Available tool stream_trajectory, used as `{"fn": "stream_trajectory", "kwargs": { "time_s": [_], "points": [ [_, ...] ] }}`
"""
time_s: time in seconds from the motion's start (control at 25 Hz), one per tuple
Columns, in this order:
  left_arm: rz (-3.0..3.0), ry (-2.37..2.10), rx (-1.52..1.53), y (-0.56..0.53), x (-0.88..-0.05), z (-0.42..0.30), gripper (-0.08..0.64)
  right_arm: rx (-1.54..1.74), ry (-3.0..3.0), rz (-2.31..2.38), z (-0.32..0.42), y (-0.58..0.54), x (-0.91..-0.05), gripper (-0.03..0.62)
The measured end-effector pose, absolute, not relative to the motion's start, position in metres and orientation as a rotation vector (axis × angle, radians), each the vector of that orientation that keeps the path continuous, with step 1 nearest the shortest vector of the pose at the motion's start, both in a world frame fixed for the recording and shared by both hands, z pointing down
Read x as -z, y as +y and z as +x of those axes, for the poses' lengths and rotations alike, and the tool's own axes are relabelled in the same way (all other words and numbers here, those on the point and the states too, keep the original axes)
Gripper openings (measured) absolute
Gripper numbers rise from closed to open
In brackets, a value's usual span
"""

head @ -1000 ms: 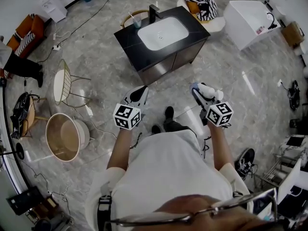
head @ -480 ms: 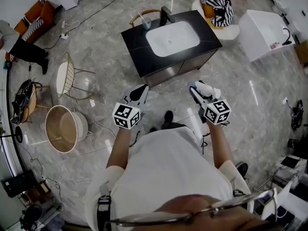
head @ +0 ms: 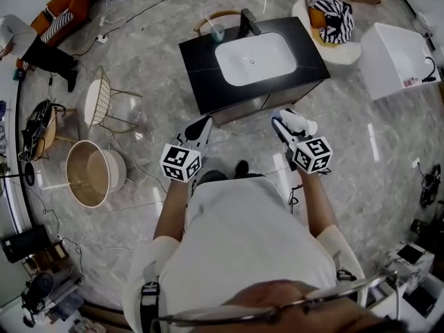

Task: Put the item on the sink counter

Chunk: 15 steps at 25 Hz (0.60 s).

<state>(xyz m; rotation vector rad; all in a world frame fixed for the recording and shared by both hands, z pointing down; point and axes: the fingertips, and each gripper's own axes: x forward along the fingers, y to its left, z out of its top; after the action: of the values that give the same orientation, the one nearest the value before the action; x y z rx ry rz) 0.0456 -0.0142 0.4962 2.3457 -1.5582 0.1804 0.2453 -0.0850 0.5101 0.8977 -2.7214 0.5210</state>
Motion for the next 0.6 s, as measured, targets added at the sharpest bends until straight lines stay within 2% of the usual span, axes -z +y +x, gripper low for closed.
{"fn": "stream_trajectory", "kwargs": {
  "time_s": [0.6],
  "points": [
    [2.284,-1.567,-0.159,-0.076,-0.517,-0.006,0.003,-0.534,-2.725,0.858,0.192,-0.144,-0.52,0.249]
  ]
}}
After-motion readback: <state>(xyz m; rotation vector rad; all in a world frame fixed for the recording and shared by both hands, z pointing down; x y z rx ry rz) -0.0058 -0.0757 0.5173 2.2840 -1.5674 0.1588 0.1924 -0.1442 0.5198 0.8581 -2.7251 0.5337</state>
